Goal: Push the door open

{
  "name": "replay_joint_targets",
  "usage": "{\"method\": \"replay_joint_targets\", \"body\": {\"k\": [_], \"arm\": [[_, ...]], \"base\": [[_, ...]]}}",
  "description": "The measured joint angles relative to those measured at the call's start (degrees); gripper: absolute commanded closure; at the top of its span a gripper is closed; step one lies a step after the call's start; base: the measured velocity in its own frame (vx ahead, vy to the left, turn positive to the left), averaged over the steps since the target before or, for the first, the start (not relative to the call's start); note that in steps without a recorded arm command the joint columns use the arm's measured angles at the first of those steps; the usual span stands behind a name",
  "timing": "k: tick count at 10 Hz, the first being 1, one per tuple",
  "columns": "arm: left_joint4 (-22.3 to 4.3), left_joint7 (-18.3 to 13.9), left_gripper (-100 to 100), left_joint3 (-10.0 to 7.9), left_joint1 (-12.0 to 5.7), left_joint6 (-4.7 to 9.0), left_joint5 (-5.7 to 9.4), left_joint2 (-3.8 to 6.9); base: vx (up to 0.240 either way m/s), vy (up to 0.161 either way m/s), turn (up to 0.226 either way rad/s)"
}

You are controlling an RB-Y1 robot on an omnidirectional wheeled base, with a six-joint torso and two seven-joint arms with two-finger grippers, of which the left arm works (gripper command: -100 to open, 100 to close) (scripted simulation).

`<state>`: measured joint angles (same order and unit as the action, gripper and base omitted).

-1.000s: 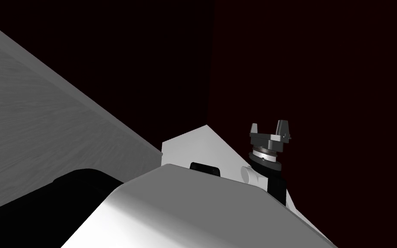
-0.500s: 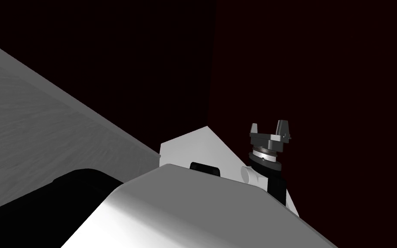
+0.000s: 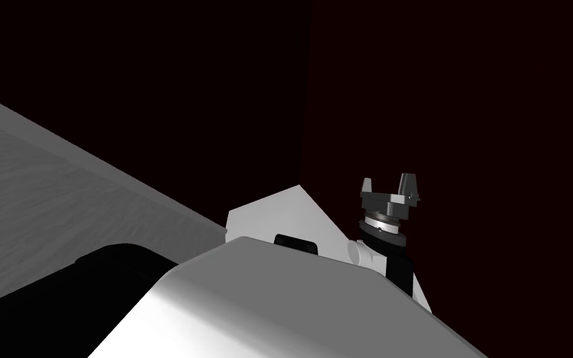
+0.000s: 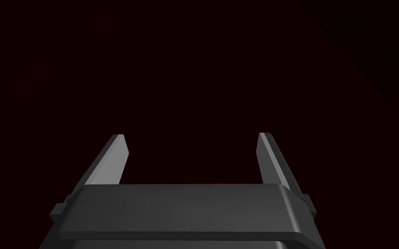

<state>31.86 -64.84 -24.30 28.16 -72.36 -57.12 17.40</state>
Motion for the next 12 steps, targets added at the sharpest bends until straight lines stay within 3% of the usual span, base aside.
{"method": "replay_joint_targets", "body": {"k": [6, 9, 12], "arm": [[-0.82, 2.48, 100, -3.58, -1.08, -3.14, 4.48, -0.86], [-2.07, 2.96, 100, -4.81, -1.9, -3.98, 5.91, -0.58], [-1.63, 3.64, 100, -5.36, -2.26, -4.77, 6.69, -0.93]], "base": [[0.228, -0.056, 0.029], [0.193, -0.07, 0.012], [0.14, 0.014, 0.087]]}}
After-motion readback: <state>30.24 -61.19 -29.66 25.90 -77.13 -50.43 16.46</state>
